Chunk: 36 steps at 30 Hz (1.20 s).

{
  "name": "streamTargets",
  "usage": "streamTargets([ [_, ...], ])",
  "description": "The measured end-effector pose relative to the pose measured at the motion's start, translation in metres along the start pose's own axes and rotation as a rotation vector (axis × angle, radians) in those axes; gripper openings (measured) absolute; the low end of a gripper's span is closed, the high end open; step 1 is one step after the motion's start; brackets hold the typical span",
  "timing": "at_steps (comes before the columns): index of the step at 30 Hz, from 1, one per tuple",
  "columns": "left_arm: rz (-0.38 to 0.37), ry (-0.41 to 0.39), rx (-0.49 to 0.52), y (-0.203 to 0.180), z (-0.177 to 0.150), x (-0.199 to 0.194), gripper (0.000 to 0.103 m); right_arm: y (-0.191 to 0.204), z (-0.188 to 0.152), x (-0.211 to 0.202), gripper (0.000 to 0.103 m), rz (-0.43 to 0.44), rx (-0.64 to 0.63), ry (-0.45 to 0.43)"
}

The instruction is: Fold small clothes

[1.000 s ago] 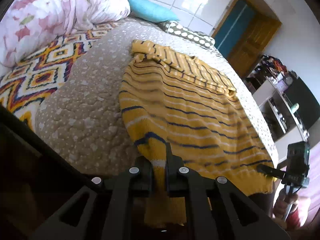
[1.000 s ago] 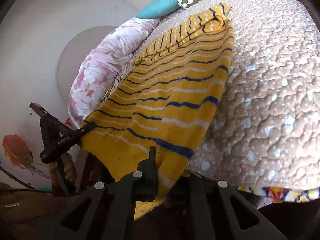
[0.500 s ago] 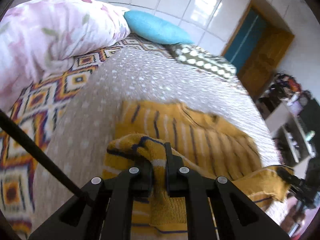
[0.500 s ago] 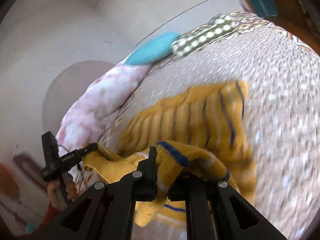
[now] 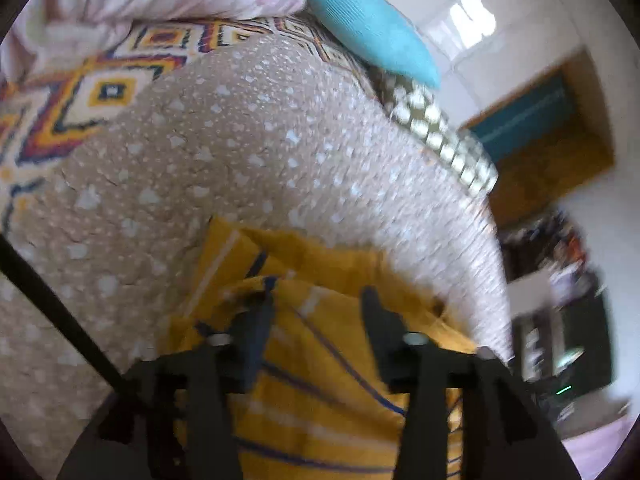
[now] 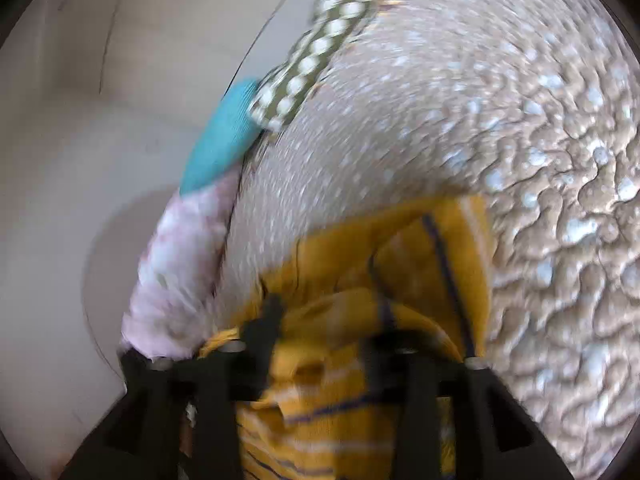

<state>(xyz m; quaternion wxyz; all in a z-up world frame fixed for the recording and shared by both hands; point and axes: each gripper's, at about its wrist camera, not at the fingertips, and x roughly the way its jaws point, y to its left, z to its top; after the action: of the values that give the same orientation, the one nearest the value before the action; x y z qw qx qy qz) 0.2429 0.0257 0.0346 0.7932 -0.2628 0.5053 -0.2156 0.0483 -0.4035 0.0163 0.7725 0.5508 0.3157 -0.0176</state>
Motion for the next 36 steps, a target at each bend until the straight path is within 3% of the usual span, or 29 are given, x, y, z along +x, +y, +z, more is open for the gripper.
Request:
streamTargets([
  [2,-0.04,-0.015,-0.073,0.009,0.006,0.0,0.061,-0.012,0.009,0.001,0.064,0.042,0.084,-0.023],
  [6,0.023,-0.033,-0.064,0.014,0.012,-0.001,0.062,-0.011,0.019,-0.001,0.066,0.032,0.084,-0.039],
  [9,0.042,-0.035,-0.043,0.021,0.013,-0.009,0.062,-0.004,0.025,-0.013,0.079,-0.046,0.031,-0.096],
  [14,0.111,-0.021,0.032,0.028,-0.002,-0.031,0.065,-0.006,0.021,-0.049,0.08,-0.127,-0.047,-0.12],
  [19,0.223,-0.014,0.245,0.02,-0.038,-0.053,0.067,0.008,-0.016,-0.082,0.08,-0.221,-0.238,-0.099],
  [22,0.296,-0.002,0.37,0.021,-0.064,-0.056,0.069,0.011,-0.049,-0.096,0.079,-0.225,-0.323,-0.075],
  [24,0.369,0.017,0.419,0.029,-0.077,-0.052,0.07,0.011,-0.068,-0.095,0.072,-0.238,-0.373,-0.051],
  [26,0.396,0.015,0.416,0.041,-0.081,-0.051,0.076,0.009,-0.089,-0.087,0.07,-0.298,-0.441,-0.011],
  [29,0.38,-0.004,0.31,0.061,-0.078,-0.067,0.077,-0.003,-0.106,-0.076,0.066,-0.46,-0.493,-0.01],
  [32,0.368,-0.012,0.249,0.071,-0.083,-0.089,0.077,-0.009,-0.116,-0.093,0.064,-0.46,-0.505,-0.082],
  [36,0.397,-0.041,0.315,0.058,-0.118,-0.116,0.077,-0.016,-0.13,-0.118,0.066,-0.453,-0.526,-0.157],
])
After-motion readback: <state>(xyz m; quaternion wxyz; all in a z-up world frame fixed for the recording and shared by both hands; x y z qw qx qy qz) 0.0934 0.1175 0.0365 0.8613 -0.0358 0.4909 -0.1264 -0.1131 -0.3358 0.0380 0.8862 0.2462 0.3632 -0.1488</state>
